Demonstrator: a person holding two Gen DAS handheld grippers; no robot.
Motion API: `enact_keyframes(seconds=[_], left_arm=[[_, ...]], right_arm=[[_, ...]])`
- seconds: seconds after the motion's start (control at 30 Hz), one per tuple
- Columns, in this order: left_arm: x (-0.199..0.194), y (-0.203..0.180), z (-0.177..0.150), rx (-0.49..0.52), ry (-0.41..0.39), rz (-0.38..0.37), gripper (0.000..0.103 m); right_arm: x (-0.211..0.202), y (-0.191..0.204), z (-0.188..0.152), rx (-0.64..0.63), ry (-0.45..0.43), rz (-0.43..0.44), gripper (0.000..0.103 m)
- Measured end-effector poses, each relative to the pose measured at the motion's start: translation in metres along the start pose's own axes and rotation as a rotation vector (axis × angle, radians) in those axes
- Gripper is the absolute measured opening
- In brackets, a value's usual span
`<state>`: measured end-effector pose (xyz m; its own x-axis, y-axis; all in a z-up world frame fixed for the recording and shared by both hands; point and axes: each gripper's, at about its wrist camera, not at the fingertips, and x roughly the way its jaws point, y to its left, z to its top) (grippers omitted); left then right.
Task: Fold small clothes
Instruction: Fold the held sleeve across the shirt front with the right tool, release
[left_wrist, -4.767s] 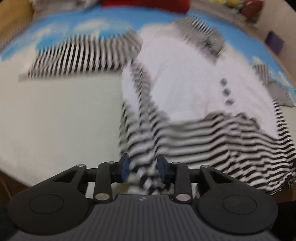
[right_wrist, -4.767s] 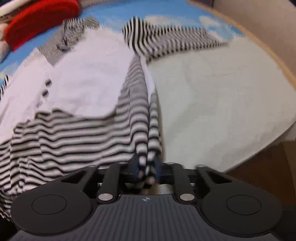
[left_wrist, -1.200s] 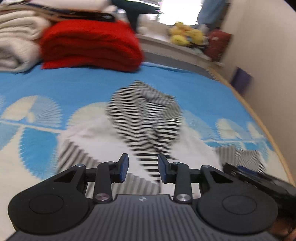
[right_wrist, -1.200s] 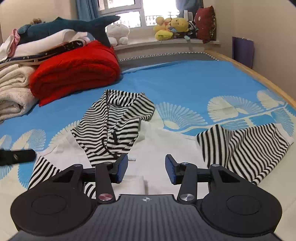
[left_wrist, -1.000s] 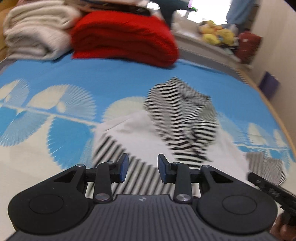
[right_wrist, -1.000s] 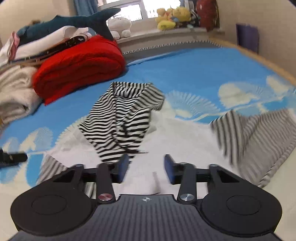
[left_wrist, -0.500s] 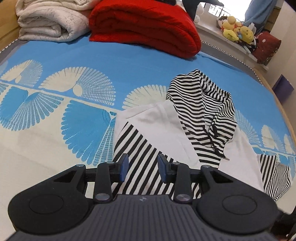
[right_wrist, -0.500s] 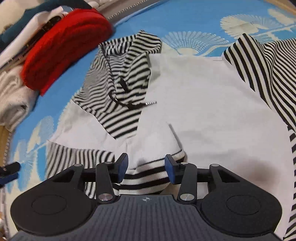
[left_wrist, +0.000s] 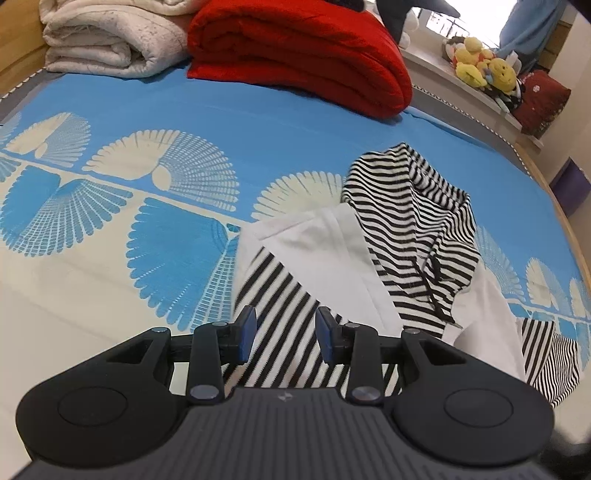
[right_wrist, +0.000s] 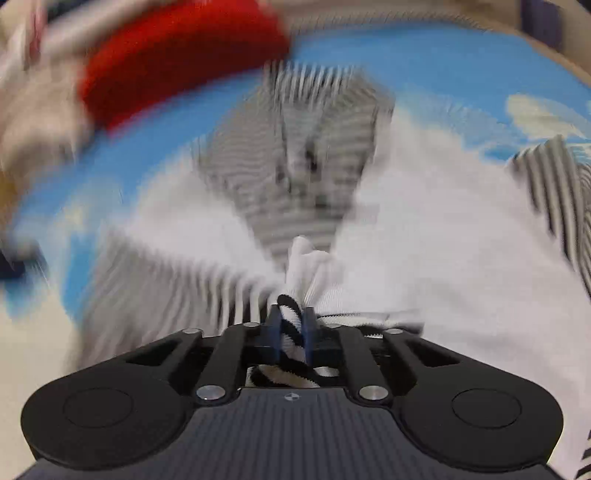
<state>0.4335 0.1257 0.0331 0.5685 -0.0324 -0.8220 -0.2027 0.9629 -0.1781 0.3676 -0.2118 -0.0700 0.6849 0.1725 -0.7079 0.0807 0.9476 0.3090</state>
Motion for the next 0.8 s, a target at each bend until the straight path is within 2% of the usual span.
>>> enact_keyframes(seconds=[0.03, 0.1, 0.17, 0.23, 0.3, 0.37, 0.47, 0.57, 0.67, 0.7, 0.8], left_arm=[[-0.001, 0.002, 0.001, -0.005, -0.003, 0.003, 0.039], [-0.003, 0.004, 0.002, -0.011, -0.007, 0.005, 0.039], [-0.003, 0.004, 0.001, -0.003, -0.007, 0.005, 0.039], [-0.003, 0.003, -0.001, 0.007, -0.003, 0.003, 0.039], [-0.002, 0.002, -0.002, 0.009, 0.004, 0.000, 0.039], [-0.001, 0.002, -0.004, 0.007, 0.013, -0.004, 0.039], [0.003, 0.000, -0.007, 0.007, 0.026, -0.008, 0.039], [0.008, -0.003, -0.009, 0.007, 0.046, -0.015, 0.039], [0.013, -0.007, -0.013, 0.016, 0.064, -0.027, 0.039], [0.015, -0.009, -0.016, 0.021, 0.074, -0.037, 0.043], [0.028, -0.014, -0.029, 0.041, 0.135, -0.076, 0.045]], right_arm=[[-0.018, -0.004, 0.007, 0.023, -0.104, 0.023, 0.007], [-0.045, -0.020, 0.015, 0.095, -0.248, 0.051, 0.007], [-0.057, -0.040, 0.016, 0.187, -0.292, 0.001, 0.007], [-0.050, -0.067, 0.012, 0.284, -0.219, -0.120, 0.007], [-0.029, -0.098, 0.002, 0.374, -0.044, -0.278, 0.007], [-0.017, -0.128, -0.011, 0.514, 0.072, -0.315, 0.011], [-0.006, -0.152, -0.017, 0.623, 0.127, -0.283, 0.012], [-0.001, -0.160, -0.017, 0.672, 0.130, -0.242, 0.026], [0.009, -0.174, -0.016, 0.735, 0.139, -0.207, 0.027], [0.013, -0.177, -0.014, 0.755, 0.138, -0.199, 0.027], [0.019, -0.180, -0.007, 0.757, 0.121, -0.191, 0.027]])
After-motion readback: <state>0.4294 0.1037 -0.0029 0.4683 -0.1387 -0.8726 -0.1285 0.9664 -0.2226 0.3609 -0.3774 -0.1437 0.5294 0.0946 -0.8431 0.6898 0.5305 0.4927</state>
